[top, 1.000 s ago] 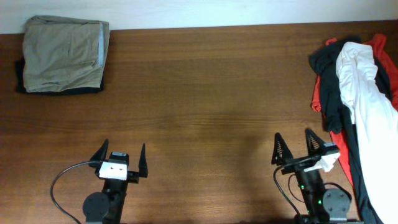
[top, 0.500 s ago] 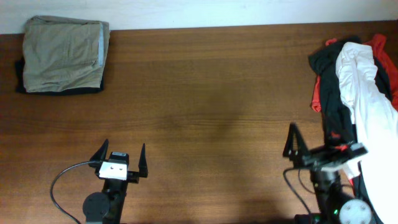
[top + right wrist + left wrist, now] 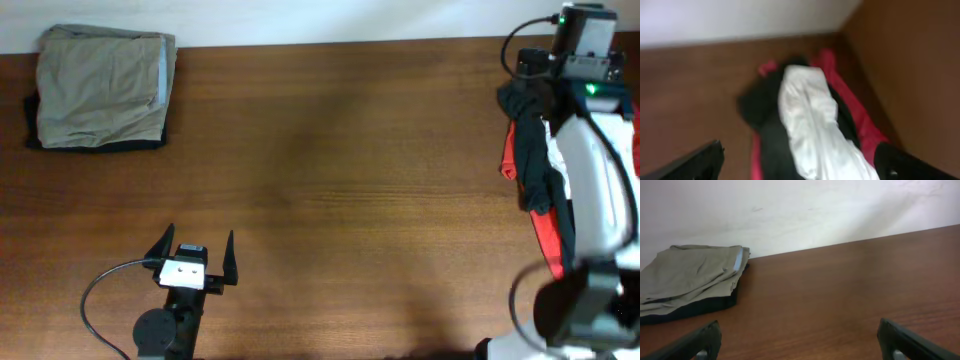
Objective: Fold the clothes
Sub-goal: 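Grasp the white shirt on the pile with the right gripper, then pull the white shirt leftward across the table with the right gripper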
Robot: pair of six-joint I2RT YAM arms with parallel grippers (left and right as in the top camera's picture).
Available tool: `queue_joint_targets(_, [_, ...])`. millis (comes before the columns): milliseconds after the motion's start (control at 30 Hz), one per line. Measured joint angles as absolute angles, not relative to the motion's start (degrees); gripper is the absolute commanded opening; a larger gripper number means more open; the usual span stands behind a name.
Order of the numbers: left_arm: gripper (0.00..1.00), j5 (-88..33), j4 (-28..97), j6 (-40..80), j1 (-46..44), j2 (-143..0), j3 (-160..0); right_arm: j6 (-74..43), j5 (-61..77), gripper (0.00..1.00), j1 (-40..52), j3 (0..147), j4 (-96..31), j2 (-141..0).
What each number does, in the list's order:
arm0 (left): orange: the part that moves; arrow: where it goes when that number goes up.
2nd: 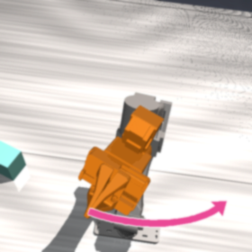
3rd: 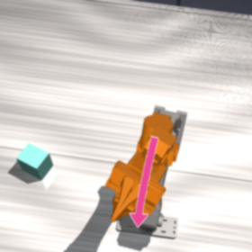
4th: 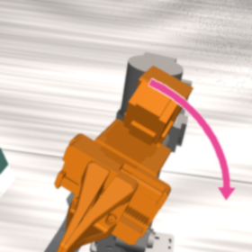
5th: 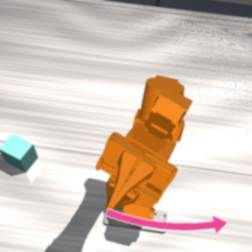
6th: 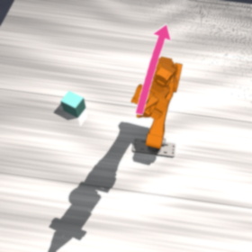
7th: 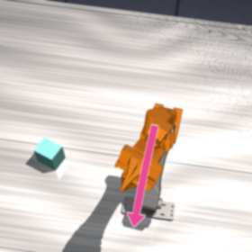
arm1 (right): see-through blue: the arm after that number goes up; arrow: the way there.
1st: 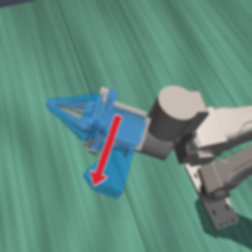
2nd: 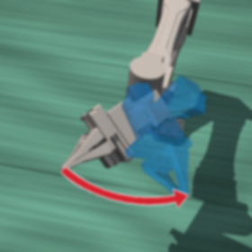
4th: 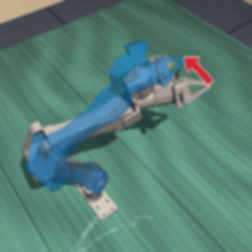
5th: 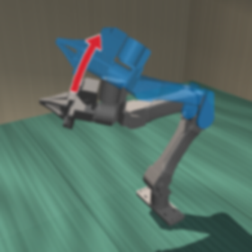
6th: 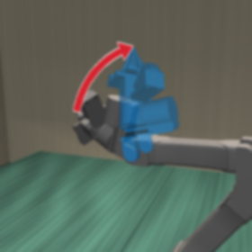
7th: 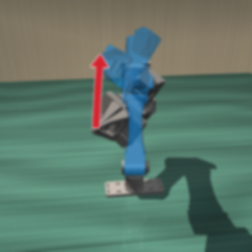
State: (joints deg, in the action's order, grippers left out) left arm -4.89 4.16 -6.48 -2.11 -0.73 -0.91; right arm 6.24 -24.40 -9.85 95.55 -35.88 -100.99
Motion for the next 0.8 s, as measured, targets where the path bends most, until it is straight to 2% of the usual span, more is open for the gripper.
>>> queue_joint_targets(300, [0.99,-4.89,4.16,-6.48,-2.11,-0.73,-0.91,6.98,-26.94,0.99,-20.1,96.6,-39.88,-118.41])
queue_joint_targets(367, [0.99,-4.89,4.19,-6.48,-2.11,-0.73,-0.91,7.16,-23.64,0.93,-21.67,96.6,-40.14,-121.43])
queue_joint_targets(467, [0.99,-4.89,4.19,-6.48,-2.11,-0.73,-0.91,7.42,-19.77,0.91,-22.0,96.6,-40.29,-123.09])
queue_joint_targets(533, [0.99,-4.89,4.19,-6.48,-2.11,-0.73,-0.91,7.46,-18.44,0.8,-22.0,96.6,-40.03,-123.52])
queue_joint_targets(800, [0.99,-4.89,4.19,-6.48,-2.11,-0.73,-0.91,7.46,-17.19,0.77,-24.14,96.6,-39.92,-127.26])
